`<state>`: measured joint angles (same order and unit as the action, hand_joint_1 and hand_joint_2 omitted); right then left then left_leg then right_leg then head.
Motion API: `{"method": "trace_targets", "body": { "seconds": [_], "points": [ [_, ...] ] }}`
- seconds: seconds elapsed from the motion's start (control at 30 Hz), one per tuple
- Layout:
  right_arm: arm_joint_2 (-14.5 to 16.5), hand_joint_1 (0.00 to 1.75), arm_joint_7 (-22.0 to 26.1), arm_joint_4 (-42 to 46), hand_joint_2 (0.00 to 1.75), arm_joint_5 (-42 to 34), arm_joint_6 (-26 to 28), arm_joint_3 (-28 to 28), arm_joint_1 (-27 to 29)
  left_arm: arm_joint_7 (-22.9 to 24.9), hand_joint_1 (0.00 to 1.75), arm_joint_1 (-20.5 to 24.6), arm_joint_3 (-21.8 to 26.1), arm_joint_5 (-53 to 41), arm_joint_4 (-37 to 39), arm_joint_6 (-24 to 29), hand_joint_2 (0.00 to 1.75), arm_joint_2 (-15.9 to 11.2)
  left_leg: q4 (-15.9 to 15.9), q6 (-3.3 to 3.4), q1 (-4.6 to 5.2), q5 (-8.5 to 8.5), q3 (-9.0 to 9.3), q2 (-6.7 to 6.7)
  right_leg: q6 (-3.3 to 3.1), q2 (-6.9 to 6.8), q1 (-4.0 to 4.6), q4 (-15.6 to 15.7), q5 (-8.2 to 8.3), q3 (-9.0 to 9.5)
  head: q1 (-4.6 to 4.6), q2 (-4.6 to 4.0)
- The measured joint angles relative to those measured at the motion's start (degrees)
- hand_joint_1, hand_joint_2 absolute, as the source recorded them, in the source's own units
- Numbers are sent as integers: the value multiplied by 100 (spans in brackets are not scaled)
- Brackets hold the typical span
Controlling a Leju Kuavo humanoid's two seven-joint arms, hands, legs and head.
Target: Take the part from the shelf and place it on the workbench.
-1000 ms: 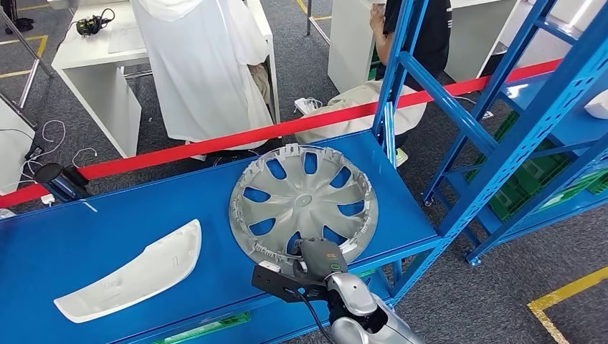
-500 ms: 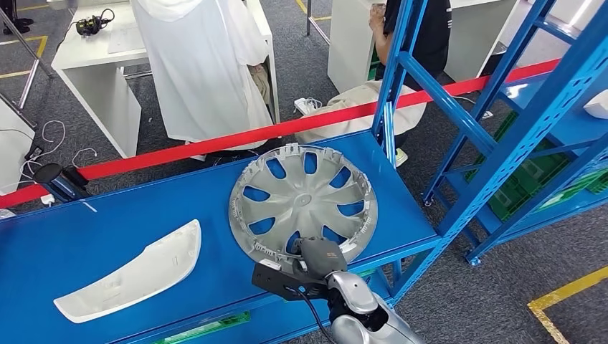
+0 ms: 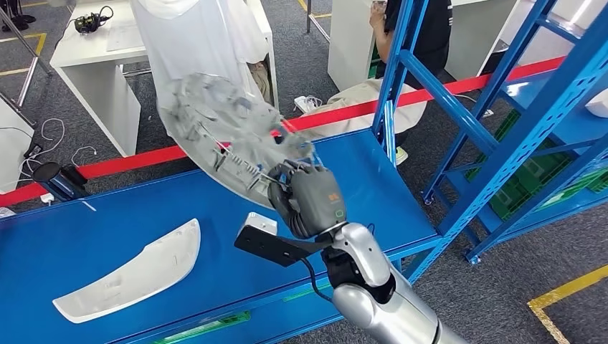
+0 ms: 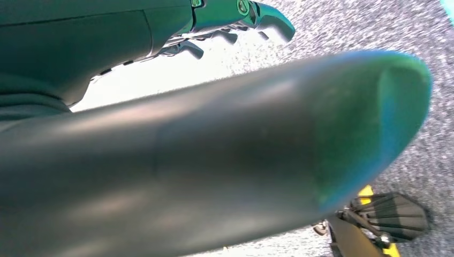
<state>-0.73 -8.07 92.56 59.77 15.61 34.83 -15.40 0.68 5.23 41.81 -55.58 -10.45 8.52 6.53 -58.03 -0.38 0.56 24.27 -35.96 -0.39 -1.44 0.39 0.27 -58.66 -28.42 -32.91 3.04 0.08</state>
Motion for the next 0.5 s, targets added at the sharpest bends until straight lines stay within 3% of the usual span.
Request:
{"method": "trace_targets", "body": {
  "seconds": [0.1,0.5],
  "points": [
    [52,175,143,175,175,-46,95,76,-353,0,0,33,0,-21,0,24,175,5,0,0,0,0,-1,-1,0,-2,1,-1,0,0,-1,-1],
    [108,175,291,397,175,-284,313,444,-1072,21,0,63,0,-34,0,88,175,11,0,1,0,-1,-6,-8,1,-9,0,-1,-1,-1,-1,-1]
  ]
}}
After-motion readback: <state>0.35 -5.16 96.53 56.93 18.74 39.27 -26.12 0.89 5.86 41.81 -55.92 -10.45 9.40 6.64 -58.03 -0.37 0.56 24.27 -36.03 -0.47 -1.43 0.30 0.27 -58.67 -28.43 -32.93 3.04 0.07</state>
